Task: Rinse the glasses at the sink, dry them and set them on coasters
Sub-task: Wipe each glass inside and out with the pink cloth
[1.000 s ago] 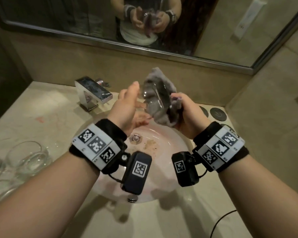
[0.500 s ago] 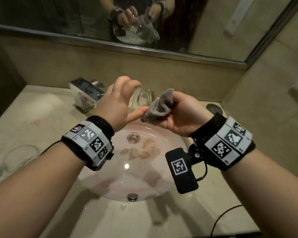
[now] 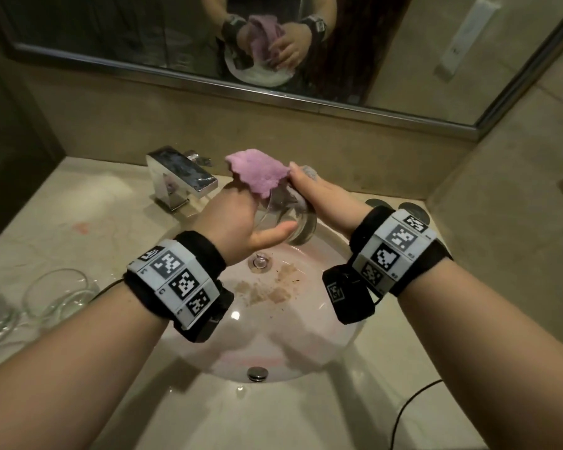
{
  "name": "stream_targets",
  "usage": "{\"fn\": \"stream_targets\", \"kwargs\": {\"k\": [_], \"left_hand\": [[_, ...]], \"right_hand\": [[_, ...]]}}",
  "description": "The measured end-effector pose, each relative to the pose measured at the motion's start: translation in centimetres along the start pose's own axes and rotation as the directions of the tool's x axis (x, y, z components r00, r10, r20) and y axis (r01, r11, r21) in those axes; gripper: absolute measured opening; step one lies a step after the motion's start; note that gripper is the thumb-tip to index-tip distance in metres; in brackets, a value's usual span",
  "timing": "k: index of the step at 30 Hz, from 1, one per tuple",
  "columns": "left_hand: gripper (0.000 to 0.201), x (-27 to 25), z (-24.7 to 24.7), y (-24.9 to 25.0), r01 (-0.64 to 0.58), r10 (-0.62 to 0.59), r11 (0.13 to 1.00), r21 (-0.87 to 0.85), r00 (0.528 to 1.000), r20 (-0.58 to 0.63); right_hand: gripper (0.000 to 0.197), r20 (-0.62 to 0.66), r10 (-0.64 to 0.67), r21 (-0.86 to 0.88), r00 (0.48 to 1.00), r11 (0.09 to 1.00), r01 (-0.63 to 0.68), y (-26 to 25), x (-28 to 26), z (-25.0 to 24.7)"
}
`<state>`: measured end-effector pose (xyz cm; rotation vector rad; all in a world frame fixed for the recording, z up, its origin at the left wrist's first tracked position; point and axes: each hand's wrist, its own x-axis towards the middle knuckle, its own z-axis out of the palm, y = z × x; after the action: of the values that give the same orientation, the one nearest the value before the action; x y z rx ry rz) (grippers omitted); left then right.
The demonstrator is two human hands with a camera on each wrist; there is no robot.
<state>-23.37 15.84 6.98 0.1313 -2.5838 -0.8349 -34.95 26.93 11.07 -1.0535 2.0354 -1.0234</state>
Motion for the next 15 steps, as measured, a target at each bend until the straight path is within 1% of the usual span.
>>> {"fn": "stream_targets", "kwargs": {"k": [1,2,4,5,7,9,11,13,15], "left_hand": [[0.065,-0.1,0.1,-0.2,-0.003,0.002,1.000,-0.019,1.000,-0.019],[0.068,-0.3,0.2,-0.2,0.006,-0.007,1.000,-0.029,0.999,-0.036],[0.069,-0.7,0.5,-0.1,0.055,-0.058,0.997,-0.058,0.997,-0.052],[0.065,-0.7,0.6,0.0,0.062,-0.068,0.993,-0.099,0.996,-0.056],[0.056,-0.6,0.9,0.2,0.036,-0.051,0.977,-0.210,0.996,-0.068],[0.056,-0.2,1.1,0.2,0.042,-0.071,0.960,-0.277,0.993,-0.097],[0.061,0.3,1.1,0.4,0.065,-0.106,0.969,-0.238,0.981,-0.163],[0.063,0.8,0.9,0.7,0.096,-0.132,0.979,-0.178,0.971,-0.201],[0.061,1.2,1.0,0.9,0.102,-0.122,0.989,-0.107,0.973,-0.198]], "right_hand": [[0.049,0.018,0.034,0.015,0.999,0.999,-0.034,0.4,0.2,-0.1],[0.051,0.025,0.071,0.033,0.997,0.997,-0.072,0.5,0.2,-0.2],[0.039,0.030,0.150,0.121,0.988,0.981,-0.152,0.9,-0.2,-0.2],[0.035,0.027,0.193,0.180,0.981,0.964,-0.195,1.3,-0.3,-0.2],[0.032,0.019,0.239,0.269,0.971,0.934,-0.235,2.0,-0.6,-0.4],[0.033,0.014,0.264,0.368,0.964,0.895,-0.250,2.6,-0.9,-0.7],[0.039,0.037,0.274,0.455,0.961,0.852,-0.260,3.0,-1.4,-1.0],[0.041,0.048,0.265,0.506,0.963,0.825,-0.252,3.0,-1.9,-1.2],[0.040,-0.030,0.275,0.491,0.961,0.842,-0.225,2.8,-2.2,-1.1]]}}
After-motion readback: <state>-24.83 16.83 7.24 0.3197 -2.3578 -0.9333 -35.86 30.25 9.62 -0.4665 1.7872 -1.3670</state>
